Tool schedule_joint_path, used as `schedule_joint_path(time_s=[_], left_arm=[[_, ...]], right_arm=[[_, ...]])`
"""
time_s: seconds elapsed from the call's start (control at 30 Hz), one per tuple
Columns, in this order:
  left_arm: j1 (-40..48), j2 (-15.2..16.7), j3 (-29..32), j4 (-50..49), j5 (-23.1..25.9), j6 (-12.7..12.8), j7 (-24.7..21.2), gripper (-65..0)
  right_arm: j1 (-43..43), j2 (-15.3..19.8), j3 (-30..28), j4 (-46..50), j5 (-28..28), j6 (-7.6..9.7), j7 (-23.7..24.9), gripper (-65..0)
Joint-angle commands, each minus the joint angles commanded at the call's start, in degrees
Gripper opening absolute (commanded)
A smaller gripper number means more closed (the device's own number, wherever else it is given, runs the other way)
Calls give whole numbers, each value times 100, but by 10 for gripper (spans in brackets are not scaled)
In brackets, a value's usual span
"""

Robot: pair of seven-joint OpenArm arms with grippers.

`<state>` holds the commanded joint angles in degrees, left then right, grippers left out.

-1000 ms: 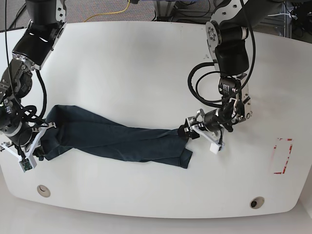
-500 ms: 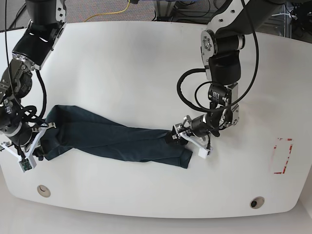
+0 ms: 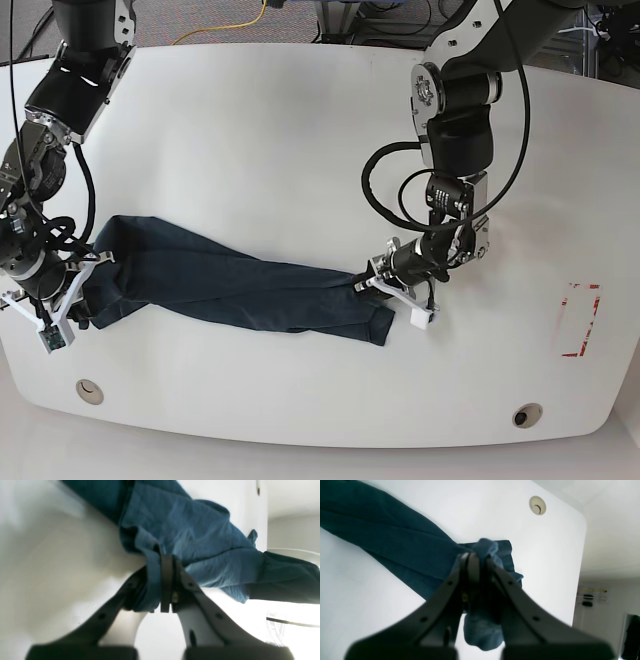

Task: Layout the t-shirt on the table in an organized manner, then fold the t-shirt properly
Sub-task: 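Hold the shirt ends with both grippers and lift it off the table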

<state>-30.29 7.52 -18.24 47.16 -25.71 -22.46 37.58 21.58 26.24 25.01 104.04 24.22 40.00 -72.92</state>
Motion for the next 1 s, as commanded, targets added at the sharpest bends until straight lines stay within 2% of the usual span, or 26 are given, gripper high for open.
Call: schedule_joint_path(time_s=[0.13,0.33,0.43,0.53,0.63,0.77,1.0], left_arm=[[0,-123,0,378,-9,-62,-44,-650],[-18,-422,0,1046,0,-519,255,-650],[-35,-598,0,1371,-9,-844,457,-650],[-9,-835,-26,2004,-18,-1037,659,-650],[-9,-1037,-53,2752,-123,-1046,949,-650],[-44,-1512,-167,3613,-580,-1046,1240,-650],[-782,-2418,-273,4026,-1345,-1020,1565,-650]], right_arm=[[26,0,0,0,0,0,0,-644],[79,-9,-44,-18,0,0,44,-644],[193,-193,-53,-70,-44,0,202,-644],[325,-264,-62,-167,-35,0,246,-644],[475,-316,-62,-290,-35,0,246,-644],[730,-387,-193,-501,-35,0,246,-644],[1169,-352,-369,-914,-53,0,290,-644]])
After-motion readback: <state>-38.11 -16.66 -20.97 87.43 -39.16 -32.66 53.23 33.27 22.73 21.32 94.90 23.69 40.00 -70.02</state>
